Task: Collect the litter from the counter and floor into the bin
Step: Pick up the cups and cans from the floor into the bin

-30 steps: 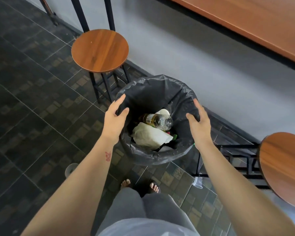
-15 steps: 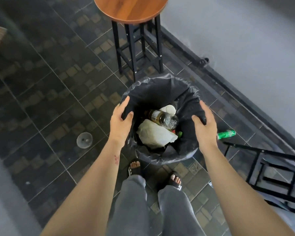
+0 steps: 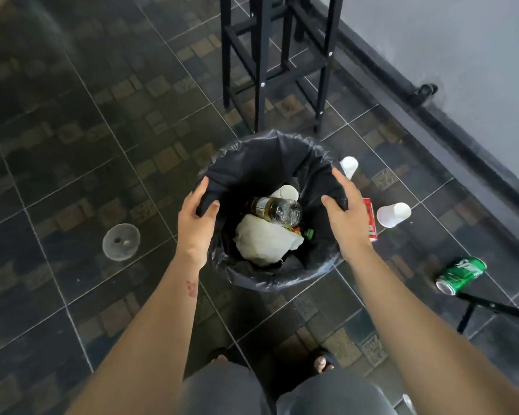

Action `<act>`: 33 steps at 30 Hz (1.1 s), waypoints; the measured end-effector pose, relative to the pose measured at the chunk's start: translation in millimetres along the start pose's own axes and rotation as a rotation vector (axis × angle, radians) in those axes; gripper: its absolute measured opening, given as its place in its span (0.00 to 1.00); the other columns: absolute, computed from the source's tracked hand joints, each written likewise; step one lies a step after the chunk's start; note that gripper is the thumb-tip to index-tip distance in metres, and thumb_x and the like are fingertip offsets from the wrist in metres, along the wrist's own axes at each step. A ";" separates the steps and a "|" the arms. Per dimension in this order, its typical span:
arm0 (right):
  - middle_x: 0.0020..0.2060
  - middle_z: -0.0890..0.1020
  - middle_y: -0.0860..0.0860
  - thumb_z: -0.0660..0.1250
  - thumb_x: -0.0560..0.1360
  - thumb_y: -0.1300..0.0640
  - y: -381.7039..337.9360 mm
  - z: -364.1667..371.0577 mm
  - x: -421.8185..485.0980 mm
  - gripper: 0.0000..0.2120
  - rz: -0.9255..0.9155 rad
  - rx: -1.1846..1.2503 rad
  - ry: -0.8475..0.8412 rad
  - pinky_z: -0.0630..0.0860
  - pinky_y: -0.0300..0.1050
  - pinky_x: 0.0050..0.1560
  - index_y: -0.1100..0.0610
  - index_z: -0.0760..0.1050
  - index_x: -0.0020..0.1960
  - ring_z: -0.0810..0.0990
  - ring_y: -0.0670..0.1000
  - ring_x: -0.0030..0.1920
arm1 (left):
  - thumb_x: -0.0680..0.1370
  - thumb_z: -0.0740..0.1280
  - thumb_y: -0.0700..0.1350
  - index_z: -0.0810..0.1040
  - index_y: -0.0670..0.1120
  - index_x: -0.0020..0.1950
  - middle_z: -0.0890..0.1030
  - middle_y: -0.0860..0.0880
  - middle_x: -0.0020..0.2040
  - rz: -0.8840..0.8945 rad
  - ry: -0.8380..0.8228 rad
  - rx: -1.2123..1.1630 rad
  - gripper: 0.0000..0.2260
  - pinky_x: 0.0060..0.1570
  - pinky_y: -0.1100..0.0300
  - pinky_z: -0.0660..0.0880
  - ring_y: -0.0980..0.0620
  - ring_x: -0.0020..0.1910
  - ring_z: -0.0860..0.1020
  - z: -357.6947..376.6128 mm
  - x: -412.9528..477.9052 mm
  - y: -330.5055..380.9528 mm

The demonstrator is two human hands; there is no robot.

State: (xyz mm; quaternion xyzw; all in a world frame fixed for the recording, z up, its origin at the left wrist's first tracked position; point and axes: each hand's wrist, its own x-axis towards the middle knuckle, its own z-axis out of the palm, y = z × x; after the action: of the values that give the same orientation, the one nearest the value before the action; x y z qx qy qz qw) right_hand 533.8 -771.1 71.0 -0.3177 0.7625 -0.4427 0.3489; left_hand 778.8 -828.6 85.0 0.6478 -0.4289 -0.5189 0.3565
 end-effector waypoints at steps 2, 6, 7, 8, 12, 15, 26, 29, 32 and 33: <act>0.69 0.71 0.38 0.67 0.76 0.56 19.2 25.6 20.0 0.25 -0.040 -0.004 -0.015 0.61 0.33 0.66 0.36 0.70 0.68 0.67 0.38 0.68 | 0.80 0.65 0.37 0.73 0.51 0.71 0.72 0.55 0.67 0.031 0.030 -0.016 0.21 0.69 0.55 0.66 0.58 0.66 0.70 -0.9 24.2 -23.5; 0.69 0.72 0.41 0.66 0.77 0.58 49.4 72.5 58.8 0.24 -0.135 0.001 -0.054 0.61 0.38 0.70 0.40 0.70 0.70 0.67 0.42 0.69 | 0.80 0.66 0.38 0.72 0.53 0.72 0.71 0.54 0.69 0.063 0.071 -0.045 0.22 0.68 0.54 0.68 0.56 0.66 0.70 -3.4 69.9 -64.9; 0.69 0.71 0.42 0.66 0.77 0.58 56.2 82.2 66.9 0.24 -0.161 -0.002 -0.063 0.61 0.37 0.69 0.41 0.70 0.70 0.67 0.42 0.69 | 0.80 0.66 0.39 0.71 0.54 0.72 0.70 0.55 0.69 0.076 0.080 -0.042 0.22 0.68 0.54 0.68 0.55 0.67 0.69 -4.2 80.4 -74.0; 0.70 0.71 0.42 0.66 0.77 0.58 62.3 90.9 74.9 0.24 -0.186 -0.007 -0.071 0.60 0.37 0.69 0.42 0.69 0.71 0.67 0.43 0.70 | 0.80 0.66 0.40 0.71 0.55 0.72 0.70 0.55 0.70 0.090 0.089 -0.043 0.22 0.68 0.55 0.68 0.55 0.67 0.69 -5.0 90.7 -82.7; 0.70 0.71 0.43 0.66 0.77 0.57 79.6 117.4 103.2 0.25 -0.250 -0.003 -0.087 0.61 0.37 0.69 0.43 0.69 0.71 0.67 0.42 0.69 | 0.80 0.66 0.40 0.70 0.57 0.73 0.68 0.54 0.71 0.151 0.092 -0.072 0.23 0.68 0.51 0.68 0.54 0.68 0.69 -5.7 125.7 -109.8; 0.70 0.70 0.44 0.66 0.77 0.56 88.0 129.4 118.3 0.25 -0.294 -0.056 -0.081 0.61 0.38 0.69 0.43 0.68 0.72 0.66 0.43 0.70 | 0.80 0.66 0.41 0.65 0.57 0.76 0.67 0.53 0.72 0.207 0.091 -0.024 0.26 0.69 0.49 0.67 0.54 0.69 0.67 -4.1 145.6 -121.8; 0.79 0.49 0.42 0.58 0.81 0.47 93.7 127.7 121.9 0.26 -0.441 -0.478 -0.101 0.62 0.53 0.73 0.47 0.58 0.78 0.55 0.48 0.77 | 0.81 0.63 0.43 0.53 0.49 0.80 0.54 0.50 0.79 0.382 0.196 0.536 0.30 0.68 0.60 0.55 0.51 0.76 0.54 -2.8 181.5 -125.5; 0.79 0.49 0.45 0.55 0.82 0.46 89.0 127.7 120.4 0.26 -0.439 -0.570 -0.077 0.57 0.55 0.75 0.48 0.56 0.78 0.48 0.48 0.78 | 0.83 0.59 0.48 0.52 0.46 0.80 0.49 0.50 0.80 0.406 0.210 0.782 0.28 0.74 0.50 0.52 0.50 0.78 0.47 -2.3 178.8 -119.7; 0.79 0.49 0.47 0.53 0.82 0.43 88.3 124.5 117.7 0.27 -0.446 -0.609 -0.082 0.55 0.56 0.76 0.49 0.54 0.79 0.47 0.49 0.79 | 0.84 0.49 0.54 0.53 0.43 0.79 0.51 0.47 0.80 0.425 0.237 1.004 0.26 0.75 0.46 0.46 0.48 0.78 0.45 -0.1 170.9 -112.7; 0.79 0.50 0.47 0.52 0.82 0.43 90.6 121.9 116.1 0.28 -0.459 -0.607 -0.085 0.55 0.56 0.76 0.49 0.53 0.79 0.47 0.49 0.79 | 0.84 0.47 0.55 0.54 0.43 0.79 0.52 0.46 0.80 0.431 0.233 1.042 0.26 0.75 0.46 0.45 0.48 0.78 0.45 2.3 166.6 -111.2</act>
State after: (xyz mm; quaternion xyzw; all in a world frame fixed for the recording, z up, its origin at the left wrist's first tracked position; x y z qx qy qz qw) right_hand 552.6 -881.6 -83.9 -0.5872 0.7528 -0.2496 0.1619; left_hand 812.8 -940.8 -77.4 0.6887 -0.7083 -0.0799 0.1329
